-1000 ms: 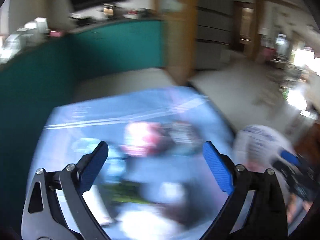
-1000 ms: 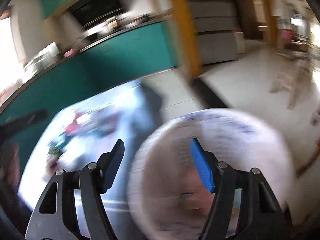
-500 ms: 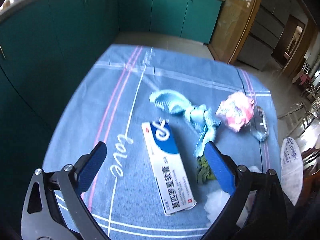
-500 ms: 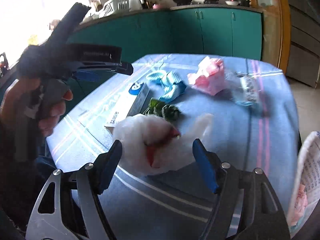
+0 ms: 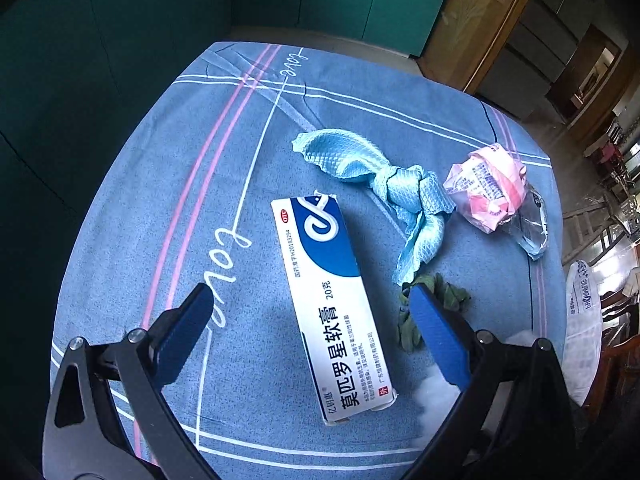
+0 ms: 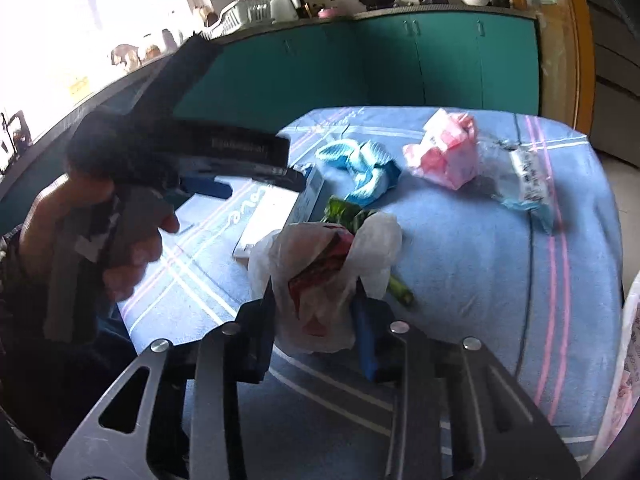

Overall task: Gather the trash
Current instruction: 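Grasp the white plastic bag with the right tool while the left tool grasps the medicine box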

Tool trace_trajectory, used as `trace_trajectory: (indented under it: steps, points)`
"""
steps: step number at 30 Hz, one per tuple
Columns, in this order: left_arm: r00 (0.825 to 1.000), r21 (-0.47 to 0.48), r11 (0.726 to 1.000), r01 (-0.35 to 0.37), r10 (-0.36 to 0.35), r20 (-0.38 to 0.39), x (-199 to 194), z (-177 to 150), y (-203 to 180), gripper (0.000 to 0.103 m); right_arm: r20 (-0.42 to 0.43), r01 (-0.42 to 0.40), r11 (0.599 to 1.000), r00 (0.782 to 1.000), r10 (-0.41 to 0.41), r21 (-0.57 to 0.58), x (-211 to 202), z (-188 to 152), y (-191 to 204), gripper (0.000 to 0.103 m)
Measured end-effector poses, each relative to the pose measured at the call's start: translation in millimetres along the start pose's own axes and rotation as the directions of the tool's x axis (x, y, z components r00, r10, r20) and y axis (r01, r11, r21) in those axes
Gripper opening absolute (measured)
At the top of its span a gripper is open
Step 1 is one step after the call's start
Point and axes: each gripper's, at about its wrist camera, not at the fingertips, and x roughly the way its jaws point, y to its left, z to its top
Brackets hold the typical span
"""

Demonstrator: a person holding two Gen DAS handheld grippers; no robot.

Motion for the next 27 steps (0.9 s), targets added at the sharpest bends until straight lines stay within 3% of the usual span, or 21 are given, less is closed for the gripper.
trace_trajectory:
  steps: [4,11,13,17,19,27]
  points:
    - [0.999,0.014,0.999,-0.031,0.031,0.029,0.4,-0.3,-3.3,0.098,0.050,0.064,0.996,0.997,-0.066,0.056,-18.6,2.4,-19.5,0.034]
    - [0.995,0.091,0.992,-0.087,0.082,0.060,1.6,-6.1,-19.5,0.097,0.031,0.178,0.974,0.982,-0.184,0.142,-28.6,0.6,-49.0,0.035]
    - [0.995,0.104,0.990,-0.091,0.085,0.058,3.2,-7.6,-22.2,0.096,0.021,0.204,0.963,0.977,-0.211,0.173,-29.0,-0.8,-56.4,0.038]
    - [0.996,0.126,0.988,-0.083,0.078,0.049,5.0,-9.9,-25.6,0.081,0.015,0.228,0.951,0.972,-0.236,0.210,-28.8,-1.4,-64.9,0.061]
    - [0.996,0.127,0.989,-0.078,0.074,0.039,7.1,-10.6,-25.4,0.076,0.018,0.232,0.949,0.970,-0.241,0.216,-29.8,-1.9,-65.4,0.062]
    - [0.996,0.129,0.988,-0.085,0.083,0.022,13.1,-11.4,-23.8,0.072,0.010,0.248,0.947,0.967,-0.255,0.205,-24.3,0.9,-66.7,0.069]
